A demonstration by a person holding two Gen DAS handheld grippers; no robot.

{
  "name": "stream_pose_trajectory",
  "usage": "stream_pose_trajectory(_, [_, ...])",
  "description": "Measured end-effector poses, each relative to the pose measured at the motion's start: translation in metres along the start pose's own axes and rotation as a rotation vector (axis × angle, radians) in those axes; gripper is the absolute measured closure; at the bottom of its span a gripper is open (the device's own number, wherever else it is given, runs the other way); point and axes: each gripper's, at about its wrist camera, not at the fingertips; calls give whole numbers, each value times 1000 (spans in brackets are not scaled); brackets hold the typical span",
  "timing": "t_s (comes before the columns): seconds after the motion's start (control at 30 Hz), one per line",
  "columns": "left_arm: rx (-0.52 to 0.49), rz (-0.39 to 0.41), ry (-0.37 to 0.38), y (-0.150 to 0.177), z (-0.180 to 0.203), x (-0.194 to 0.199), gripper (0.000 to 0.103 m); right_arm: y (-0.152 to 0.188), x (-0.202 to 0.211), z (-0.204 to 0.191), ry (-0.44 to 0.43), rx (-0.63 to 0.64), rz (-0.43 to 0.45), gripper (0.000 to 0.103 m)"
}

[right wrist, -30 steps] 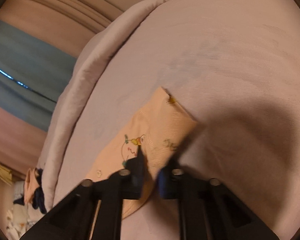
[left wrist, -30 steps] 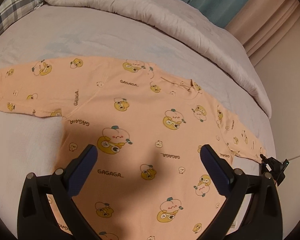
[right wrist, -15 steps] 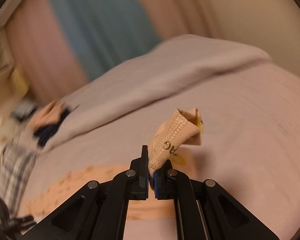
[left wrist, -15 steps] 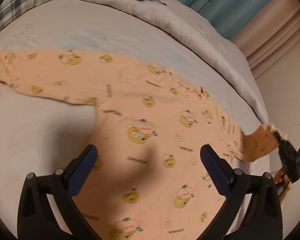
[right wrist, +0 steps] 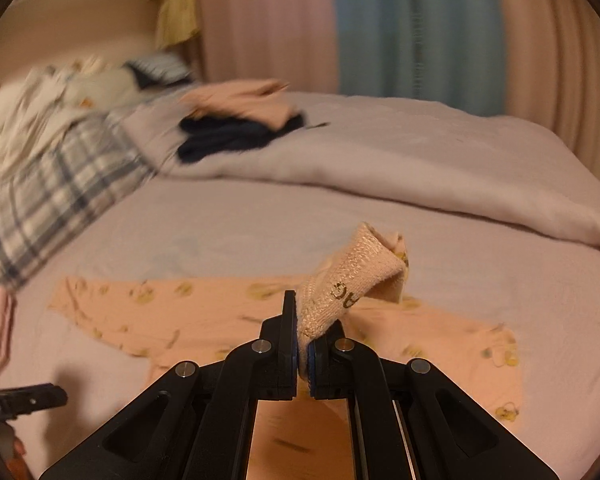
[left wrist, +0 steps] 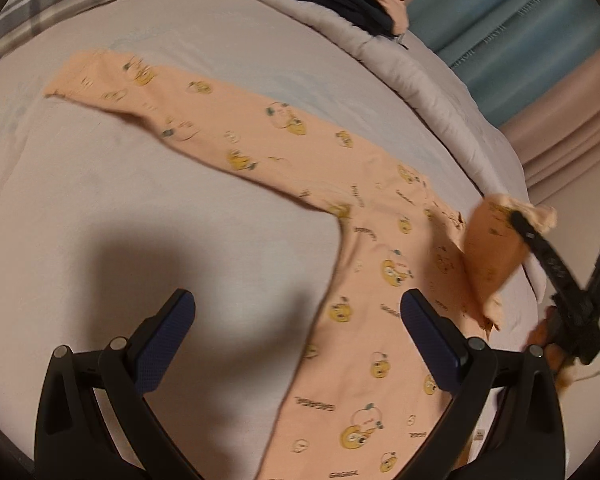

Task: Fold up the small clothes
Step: 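Lift the cuff with the right gripper, fold it across the body, release, then reach the left gripper to the other sleeve cuff and grasp it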

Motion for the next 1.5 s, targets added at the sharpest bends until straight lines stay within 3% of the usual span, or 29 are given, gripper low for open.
stream_pose_trajectory(0.2, [11, -7, -15, -1, -11, 0, 1, 12, -53, -62, 0, 112, -108, 98])
stream_pose_trajectory(0.27, [14, -4, -16, -1, -12, 0, 1, 17, -68, -68, -27, 126, -184, 87])
stream_pose_trajectory(0.33, [7, -4, -22, -2, -11, 0, 1, 21, -76, -70, -81, 139, -250, 49])
stream_pose_trajectory(0.37, [5, -5, -22, -2, -9, -1, 1, 24, -74, -68, -96, 135, -256, 47])
stream_pose_trajectory(0.43, [-2, 0, -3, -6, -4, -2, 1, 26, -60, -56, -171, 110, -233, 47])
stream_pose_trajectory(0.57, [-36, 12, 52, -15, 19, -5, 1, 34, -11, 6, -393, -96, -117, 46])
stream_pose_trajectory(0.63, [-60, 6, 91, -20, 38, -13, 1, 40, 0, 38, -349, -178, -80, 46])
stream_pose_trajectory(0.77, [-136, -33, 223, -27, 93, -33, 2, 57, -2, 88, -166, -254, -136, 48])
stream_pose_trajectory(0.83, [-174, -55, 266, -32, 118, -47, 2, 65, -3, 101, -151, -279, -146, 63])
stream_pose_trajectory(0.87, [-190, -64, 275, -33, 127, -54, 6, 68, -4, 106, -128, -285, -152, 64])
stream_pose_trajectory(1.0, [-200, -141, 222, -31, 141, -99, 36, 80, -4, 116, -91, -296, -173, 72])
stream_pose_trajectory(1.13, [-151, -188, 111, -23, 113, -134, 40, 94, -3, 127, -72, -300, -200, 72])
stream_pose_trajectory(1.2, [-144, -170, 148, -24, 101, -136, 47, 107, -3, 135, -68, -314, -223, 72])
stream_pose_trajectory(1.33, [-112, -205, 227, -31, 86, -118, 43, 116, 0, 138, -69, -327, -211, 72])
stream_pose_trajectory(1.37, [-98, -201, 239, -33, 80, -111, 37, 115, 2, 140, -74, -343, -209, 71])
stream_pose_trajectory(1.4, [-81, -185, 248, -35, 70, -100, 29, 113, 5, 141, -75, -365, -209, 71])
stream_pose_trajectory(1.5, [-30, -106, 241, -41, 37, -66, 21, 109, 22, 137, -97, -375, -166, 69])
Point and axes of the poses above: each gripper's, at about its wrist camera, not at the fingertips, and x roughly against the way its jaws point, z to its right, y to its underside, and after that the axes turned 8 degrees about x, right-handed
